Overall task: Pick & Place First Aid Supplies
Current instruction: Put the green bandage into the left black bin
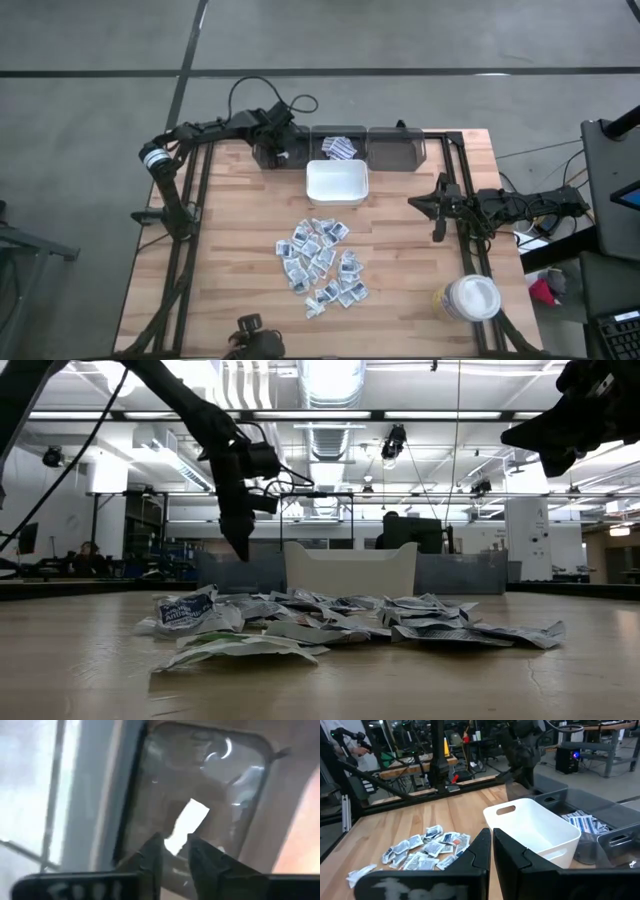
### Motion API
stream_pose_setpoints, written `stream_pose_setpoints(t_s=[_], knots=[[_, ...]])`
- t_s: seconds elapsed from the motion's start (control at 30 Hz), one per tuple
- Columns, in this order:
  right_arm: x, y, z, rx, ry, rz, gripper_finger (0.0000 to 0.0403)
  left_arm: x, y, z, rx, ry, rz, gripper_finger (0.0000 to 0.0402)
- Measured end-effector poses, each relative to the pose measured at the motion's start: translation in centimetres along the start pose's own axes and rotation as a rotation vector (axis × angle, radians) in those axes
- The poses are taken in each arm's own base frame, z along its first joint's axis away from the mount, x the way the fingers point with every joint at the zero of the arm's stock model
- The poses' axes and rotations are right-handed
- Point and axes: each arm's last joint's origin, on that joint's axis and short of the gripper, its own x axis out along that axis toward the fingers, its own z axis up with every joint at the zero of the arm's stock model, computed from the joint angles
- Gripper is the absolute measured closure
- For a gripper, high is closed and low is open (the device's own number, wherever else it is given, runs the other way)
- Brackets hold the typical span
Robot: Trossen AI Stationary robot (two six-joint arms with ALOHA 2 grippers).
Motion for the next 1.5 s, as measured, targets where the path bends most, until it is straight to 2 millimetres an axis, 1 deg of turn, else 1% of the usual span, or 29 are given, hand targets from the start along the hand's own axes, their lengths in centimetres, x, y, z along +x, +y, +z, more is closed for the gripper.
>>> stream_pose_setpoints(t_s=[0.1,0.2,0.3,0.4,0.5,0.63,0.73,0.83,0.93,1.03,1.13,1.27,1.37,1.5], knots=[[0.0,0.0,0.0,0.0,0.0,0.0,0.0385,-1.4,0.1,0.5,-0.006,0.021,0.014,0.0291],[0.0,0.0,0.0,0.0,0.0,0.0,0.0385,-4.1,-0.2,1.4,-0.035,0.002,-0.008,0.0285],[0.0,0.0,0.0,0.001,-0.001,0.0,0.0385,-7.0,-1.2,2.2,-0.04,-0.009,-0.055,0.0285],[0.0,0.0,0.0,0.001,-0.001,0.001,0.0385,-10.2,-2.9,2.9,-0.035,-0.049,-0.113,0.0285],[0.0,0.0,0.0,0.0,-0.001,0.0,0.0385,-13.0,-5.1,3.2,-0.031,-0.08,-0.154,0.0285],[0.0,0.0,0.0,0.0,0.0,0.0,0.0385,-16.2,-8.8,3.2,-0.013,-0.14,-0.203,0.0285],[0.0,0.0,0.0,0.0,0.0,0.0,0.0385,-18.3,-11.8,3.1,-0.018,-0.182,-0.252,0.0285],[0.0,0.0,0.0,0.0,0.0,0.0,0.0385,-19.8,-15.2,3.0,0.003,-0.203,-0.308,0.0285],[0.0,0.0,0.0,0.0,0.0,0.0,0.0385,-20.9,-18.8,2.7,0.012,-0.205,-0.335,0.0285],[0.0,0.0,0.0,0.0,0.0,0.0,0.0385,-21.3,-22.4,2.4,0.017,-0.2,-0.301,0.0285],[0.0,0.0,0.0,0.0,0.0,0.0,0.0385,-21.3,-25.8,1.9,0.011,-0.201,-0.273,0.0284],[0.0,0.0,0.0,0.0,0.001,0.0,0.0385,-20.9,-30.1,1.6,0.032,-0.205,-0.307,0.0283],[0.0,0.0,0.0,0.0,0.001,0.0,0.0385,-20.5,-33.0,1.4,0.051,-0.205,-0.353,0.0279],[0.0,0.0,0.0,0.0,0.001,0.0,0.0385,-19.7,-35.7,1.2,0.076,-0.189,-0.427,0.0264]])
